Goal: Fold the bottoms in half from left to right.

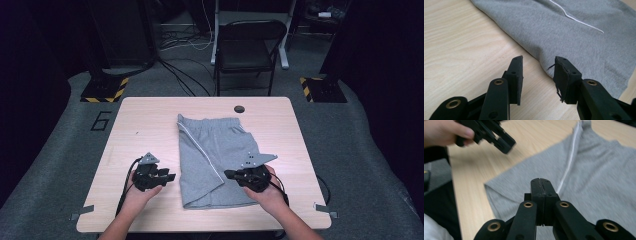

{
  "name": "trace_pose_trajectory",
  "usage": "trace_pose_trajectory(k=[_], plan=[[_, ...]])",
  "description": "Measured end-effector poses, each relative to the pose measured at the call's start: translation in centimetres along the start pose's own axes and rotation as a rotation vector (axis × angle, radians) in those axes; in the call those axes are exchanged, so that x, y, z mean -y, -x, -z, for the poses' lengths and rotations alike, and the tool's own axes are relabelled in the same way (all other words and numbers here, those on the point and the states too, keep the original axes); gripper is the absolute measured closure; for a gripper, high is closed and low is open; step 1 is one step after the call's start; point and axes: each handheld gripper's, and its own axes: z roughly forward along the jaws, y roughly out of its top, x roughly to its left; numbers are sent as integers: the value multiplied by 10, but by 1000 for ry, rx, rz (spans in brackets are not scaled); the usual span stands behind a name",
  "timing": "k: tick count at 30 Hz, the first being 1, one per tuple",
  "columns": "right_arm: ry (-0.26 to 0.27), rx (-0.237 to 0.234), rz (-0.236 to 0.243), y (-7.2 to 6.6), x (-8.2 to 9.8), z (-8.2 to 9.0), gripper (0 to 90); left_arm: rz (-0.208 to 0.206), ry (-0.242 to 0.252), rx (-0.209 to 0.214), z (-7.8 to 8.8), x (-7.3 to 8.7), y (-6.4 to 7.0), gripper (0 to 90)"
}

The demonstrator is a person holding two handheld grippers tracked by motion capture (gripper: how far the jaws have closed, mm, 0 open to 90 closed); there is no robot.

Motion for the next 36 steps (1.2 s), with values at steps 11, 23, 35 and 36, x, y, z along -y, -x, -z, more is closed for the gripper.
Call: trace_pose_trajectory(k=[11,23,35,36], plan=[[-151,82,-117,24,24,-66,660,-11,2,-4,-3,0,2,576],[-219,123,-91,15,34,-95,804,-2,8,-9,0,1,-1,569],[-79,87,-69,12,-3,-55,853,6,11,-13,-1,2,-1,569],[-79,87,-69,12,-3,-55,853,5,11,-11,-1,2,-1,569]])
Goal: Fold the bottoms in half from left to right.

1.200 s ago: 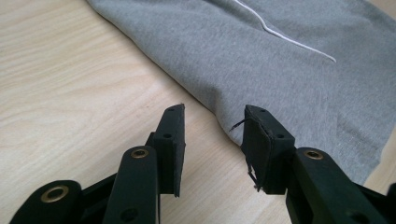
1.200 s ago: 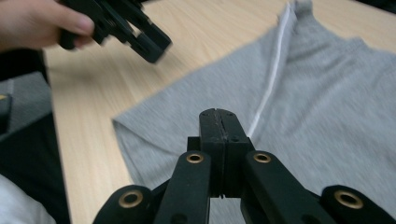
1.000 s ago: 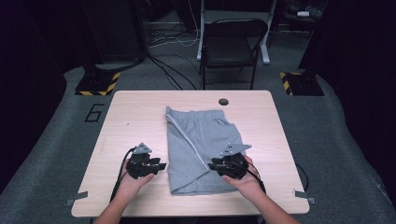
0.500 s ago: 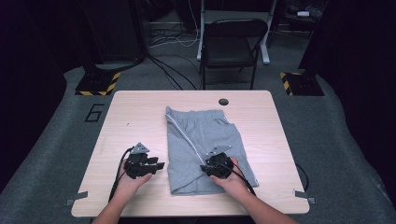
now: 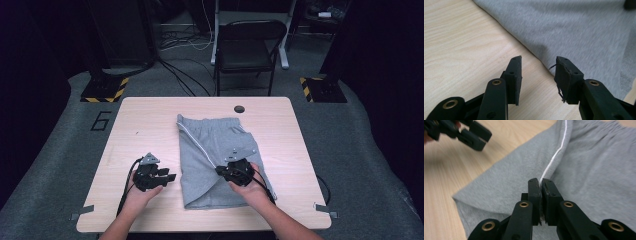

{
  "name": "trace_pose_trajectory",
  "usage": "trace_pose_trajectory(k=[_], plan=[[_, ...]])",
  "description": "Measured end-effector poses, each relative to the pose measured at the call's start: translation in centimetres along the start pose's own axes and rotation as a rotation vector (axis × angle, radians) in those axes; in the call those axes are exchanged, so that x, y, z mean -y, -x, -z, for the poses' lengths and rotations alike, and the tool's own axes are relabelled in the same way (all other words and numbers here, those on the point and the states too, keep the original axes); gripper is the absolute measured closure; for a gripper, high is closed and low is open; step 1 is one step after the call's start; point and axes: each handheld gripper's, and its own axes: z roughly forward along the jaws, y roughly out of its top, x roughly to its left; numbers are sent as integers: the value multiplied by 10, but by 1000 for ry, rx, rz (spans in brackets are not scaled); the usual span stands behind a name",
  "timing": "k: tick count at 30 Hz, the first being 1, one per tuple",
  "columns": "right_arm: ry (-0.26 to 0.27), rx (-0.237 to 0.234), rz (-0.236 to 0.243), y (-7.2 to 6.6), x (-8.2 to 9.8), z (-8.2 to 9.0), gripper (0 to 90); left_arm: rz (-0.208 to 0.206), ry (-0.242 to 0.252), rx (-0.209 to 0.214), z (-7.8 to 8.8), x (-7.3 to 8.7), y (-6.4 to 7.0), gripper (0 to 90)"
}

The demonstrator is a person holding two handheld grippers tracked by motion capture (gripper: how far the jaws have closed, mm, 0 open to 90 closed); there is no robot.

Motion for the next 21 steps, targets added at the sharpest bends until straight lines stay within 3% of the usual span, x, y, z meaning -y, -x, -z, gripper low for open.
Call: trace_pose_trajectory(k=[3,10,18,21], plan=[[34,0,-25,8,-6,18,853,-1,-1,1,0,0,0,568],[49,22,-55,14,0,43,853,-4,4,-1,-2,1,0,568],[-36,95,-16,15,29,60,853,-13,-15,8,-7,0,5,565],[-60,102,-56,22,43,65,852,-24,-21,10,-10,0,5,562]])
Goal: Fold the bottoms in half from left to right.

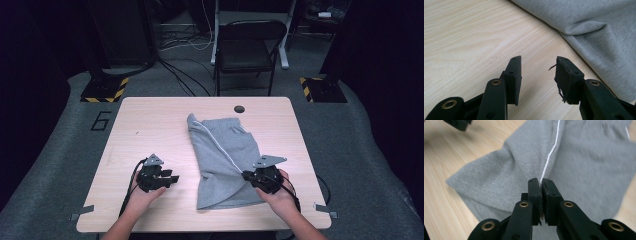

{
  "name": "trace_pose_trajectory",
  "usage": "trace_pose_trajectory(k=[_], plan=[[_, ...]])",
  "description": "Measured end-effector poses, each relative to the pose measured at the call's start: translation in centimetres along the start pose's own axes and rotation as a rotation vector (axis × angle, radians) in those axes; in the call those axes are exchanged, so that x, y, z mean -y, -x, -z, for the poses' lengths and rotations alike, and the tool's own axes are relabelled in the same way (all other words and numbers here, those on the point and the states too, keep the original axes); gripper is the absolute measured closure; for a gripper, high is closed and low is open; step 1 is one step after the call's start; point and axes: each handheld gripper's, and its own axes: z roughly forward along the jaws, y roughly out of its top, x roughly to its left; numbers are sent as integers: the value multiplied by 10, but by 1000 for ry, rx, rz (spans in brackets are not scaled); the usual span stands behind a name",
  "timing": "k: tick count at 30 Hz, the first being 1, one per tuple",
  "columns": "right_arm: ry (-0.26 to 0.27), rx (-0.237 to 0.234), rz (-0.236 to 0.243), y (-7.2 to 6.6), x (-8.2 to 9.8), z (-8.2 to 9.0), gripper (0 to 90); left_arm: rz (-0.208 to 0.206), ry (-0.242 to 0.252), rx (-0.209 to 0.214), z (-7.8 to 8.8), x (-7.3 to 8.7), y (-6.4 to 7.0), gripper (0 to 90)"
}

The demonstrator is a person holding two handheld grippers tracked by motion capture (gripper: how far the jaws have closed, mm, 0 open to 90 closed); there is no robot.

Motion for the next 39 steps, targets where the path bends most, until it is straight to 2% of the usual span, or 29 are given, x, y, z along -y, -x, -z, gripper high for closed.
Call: trace_pose_trajectory(k=[4,5,8,9,10,11,14,15,17,18,20,21,24,25,26,27,29,31,32,33,34,35,39], plan=[[-103,22,-28,12,22,-5,851,10,10,-3,-6,-2,0,555],[-173,0,-60,17,33,-9,850,17,18,-4,-9,-5,-2,548],[-184,4,-67,17,38,-12,848,32,18,1,-13,-10,-4,540],[-195,11,-59,16,39,-14,848,35,18,-10,-15,-11,-4,534],[-191,15,-56,15,38,-15,848,22,18,-13,-18,-14,-5,533],[-192,25,-32,14,38,-14,848,21,22,-21,-24,-19,-4,531],[-177,39,-48,13,38,-12,848,22,29,-20,-32,-24,-4,531],[-176,41,-39,14,39,-11,848,30,23,-11,-36,-26,-2,531],[-171,46,-54,15,41,-10,848,22,16,2,-45,-30,1,533],[-172,45,-60,16,42,-10,847,33,18,5,-50,-31,5,534],[-175,41,-51,17,44,-11,843,15,4,26,-59,-34,10,537],[-177,35,-54,17,44,-11,836,18,3,37,-68,-36,17,539],[-175,48,-44,15,45,-13,809,9,-10,50,-76,-39,22,539],[-149,70,-54,14,44,-12,722,6,-13,54,-80,-40,24,539],[-149,70,-54,14,44,-12,722,7,-10,56,-83,-41,27,539],[-111,94,-76,18,43,-8,644,2,-12,60,-85,-42,28,539],[-91,110,-89,21,42,-5,616,7,-12,61,-89,-43,31,539],[-49,152,-135,33,40,-5,589,-1,-16,58,-92,-45,33,538],[-50,165,-146,37,40,-6,576,-9,-18,55,-93,-46,34,536],[-55,181,-187,50,41,-11,554,1,-15,51,-94,-47,36,534],[-55,181,-187,50,41,-11,554,0,-16,55,-95,-48,37,534],[-71,218,-210,54,42,-19,542,-26,-16,53,-97,-49,40,536],[-111,221,-214,58,47,-25,529,-50,-15,31,-99,-49,44,595]])
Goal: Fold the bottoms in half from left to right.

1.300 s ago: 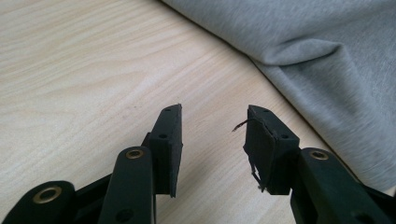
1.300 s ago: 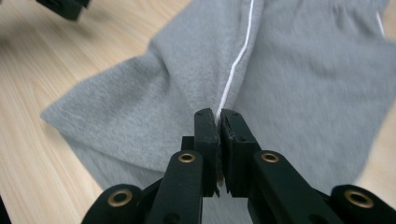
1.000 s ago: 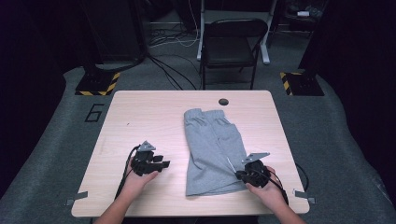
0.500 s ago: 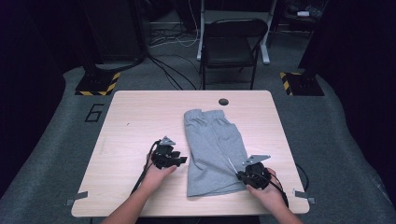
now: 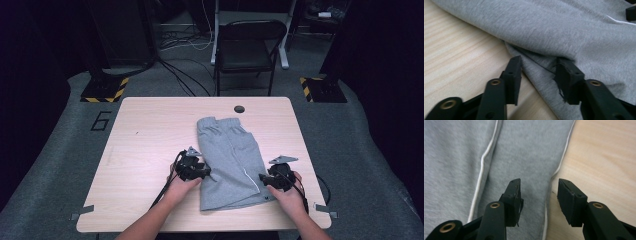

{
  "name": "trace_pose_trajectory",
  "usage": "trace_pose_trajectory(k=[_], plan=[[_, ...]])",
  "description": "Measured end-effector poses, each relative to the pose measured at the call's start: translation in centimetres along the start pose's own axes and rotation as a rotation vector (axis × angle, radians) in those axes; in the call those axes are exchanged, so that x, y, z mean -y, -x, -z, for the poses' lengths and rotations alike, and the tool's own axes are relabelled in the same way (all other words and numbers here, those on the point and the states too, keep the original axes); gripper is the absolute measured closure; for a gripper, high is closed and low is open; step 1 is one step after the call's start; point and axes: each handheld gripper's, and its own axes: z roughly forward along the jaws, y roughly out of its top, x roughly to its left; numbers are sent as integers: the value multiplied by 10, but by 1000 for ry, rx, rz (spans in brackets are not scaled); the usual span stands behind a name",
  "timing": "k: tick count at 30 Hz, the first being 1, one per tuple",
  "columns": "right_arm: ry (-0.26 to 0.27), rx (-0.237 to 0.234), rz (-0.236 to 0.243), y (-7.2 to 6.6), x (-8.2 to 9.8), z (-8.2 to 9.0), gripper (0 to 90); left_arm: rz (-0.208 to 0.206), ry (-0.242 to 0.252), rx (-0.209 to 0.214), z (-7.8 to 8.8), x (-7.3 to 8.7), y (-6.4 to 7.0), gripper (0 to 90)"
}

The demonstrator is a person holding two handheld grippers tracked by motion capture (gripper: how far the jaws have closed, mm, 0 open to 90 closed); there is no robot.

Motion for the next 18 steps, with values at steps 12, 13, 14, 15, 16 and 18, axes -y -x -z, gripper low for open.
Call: trace_pose_trajectory(k=[12,13,14,15,16,18], plan=[[-28,-148,22,-18,1,2,853,-26,-59,-59,21,9,-11,884],[-28,-148,22,-18,1,2,853,-33,-68,-69,26,12,-13,884],[-19,-157,60,-21,1,1,853,-38,-74,-79,31,14,-15,884],[-31,-165,65,-26,1,1,853,-29,-75,-75,36,17,-18,885],[-42,-182,88,-37,0,1,853,-24,-78,-76,41,20,-20,885],[-40,-190,117,-41,-1,0,852,-27,-88,-82,49,25,-24,885]])
